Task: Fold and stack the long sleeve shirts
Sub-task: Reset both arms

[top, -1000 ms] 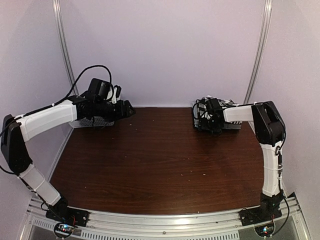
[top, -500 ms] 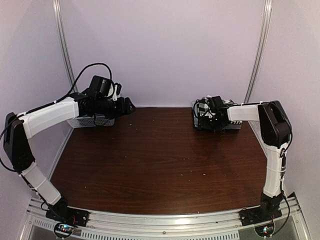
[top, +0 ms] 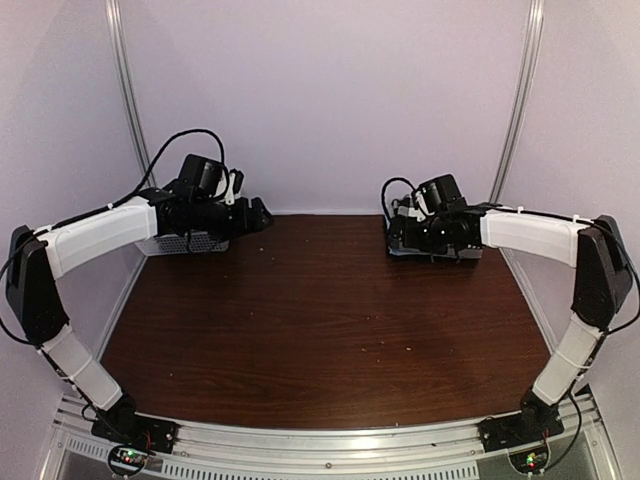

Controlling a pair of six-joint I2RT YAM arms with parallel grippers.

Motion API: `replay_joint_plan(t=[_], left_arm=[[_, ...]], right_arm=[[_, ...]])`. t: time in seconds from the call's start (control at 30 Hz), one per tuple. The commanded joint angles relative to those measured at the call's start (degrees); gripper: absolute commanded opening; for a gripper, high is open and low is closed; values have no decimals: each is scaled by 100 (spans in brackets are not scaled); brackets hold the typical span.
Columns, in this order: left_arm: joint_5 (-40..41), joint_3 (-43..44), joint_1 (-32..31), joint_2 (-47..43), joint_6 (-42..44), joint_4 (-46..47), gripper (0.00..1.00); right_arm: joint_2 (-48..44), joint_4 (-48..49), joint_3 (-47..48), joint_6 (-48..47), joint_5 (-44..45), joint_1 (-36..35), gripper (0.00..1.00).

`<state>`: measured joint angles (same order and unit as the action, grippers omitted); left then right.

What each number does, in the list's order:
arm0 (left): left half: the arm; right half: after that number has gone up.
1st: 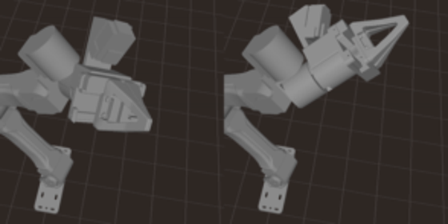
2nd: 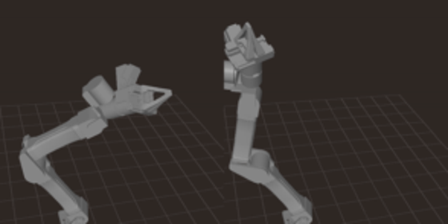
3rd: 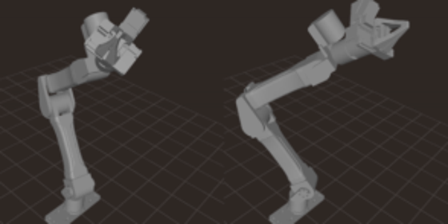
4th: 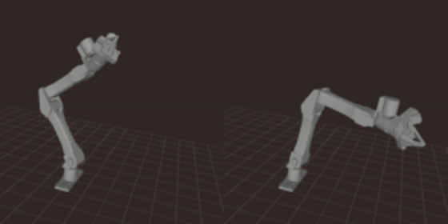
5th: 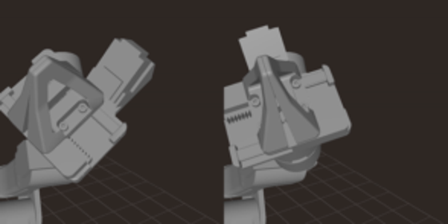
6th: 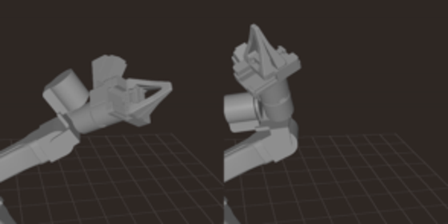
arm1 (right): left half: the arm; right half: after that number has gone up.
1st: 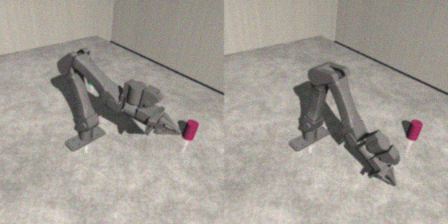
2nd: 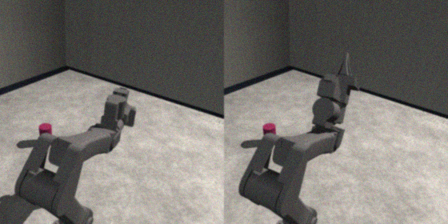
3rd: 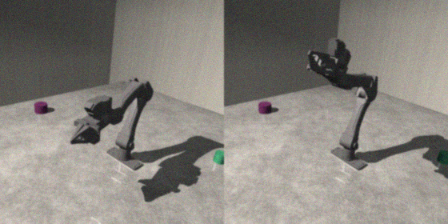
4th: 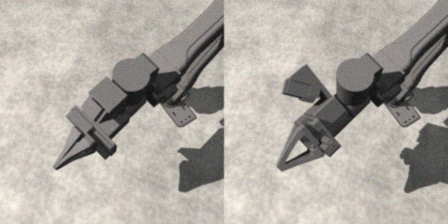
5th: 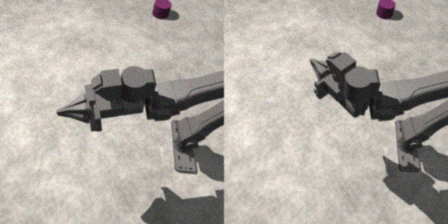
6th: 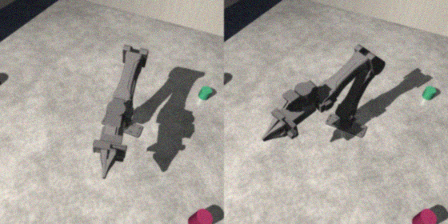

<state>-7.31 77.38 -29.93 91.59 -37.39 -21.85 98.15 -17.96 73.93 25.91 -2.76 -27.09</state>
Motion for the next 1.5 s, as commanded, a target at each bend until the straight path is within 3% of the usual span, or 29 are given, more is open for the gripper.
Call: replay_joint_plan(t=[0.0, 0.27, 0.5, 0.77, 1.47], left_arm=[[-128, -234, -33, -300, 20, 370, 87], [137, -721, -442, -720, 139, 737, 96], [639, -1223, -958, -1182, 319, 1107, 98], [901, -1761, -1072, -1555, 402, 1442, 98], [1070, -1714, -1076, -1545, 662, 1459, 98]], right_arm=[[-675, 94, -257, 101, 243, -460, 100], [-1751, 219, -727, 182, 516, -1049, 100], [-2749, 482, -1446, 299, 548, -1155, 100], [-3619, 726, -2146, 346, 677, -1153, 100], [-3724, 952, -2287, 353, 830, -1153, 100]])
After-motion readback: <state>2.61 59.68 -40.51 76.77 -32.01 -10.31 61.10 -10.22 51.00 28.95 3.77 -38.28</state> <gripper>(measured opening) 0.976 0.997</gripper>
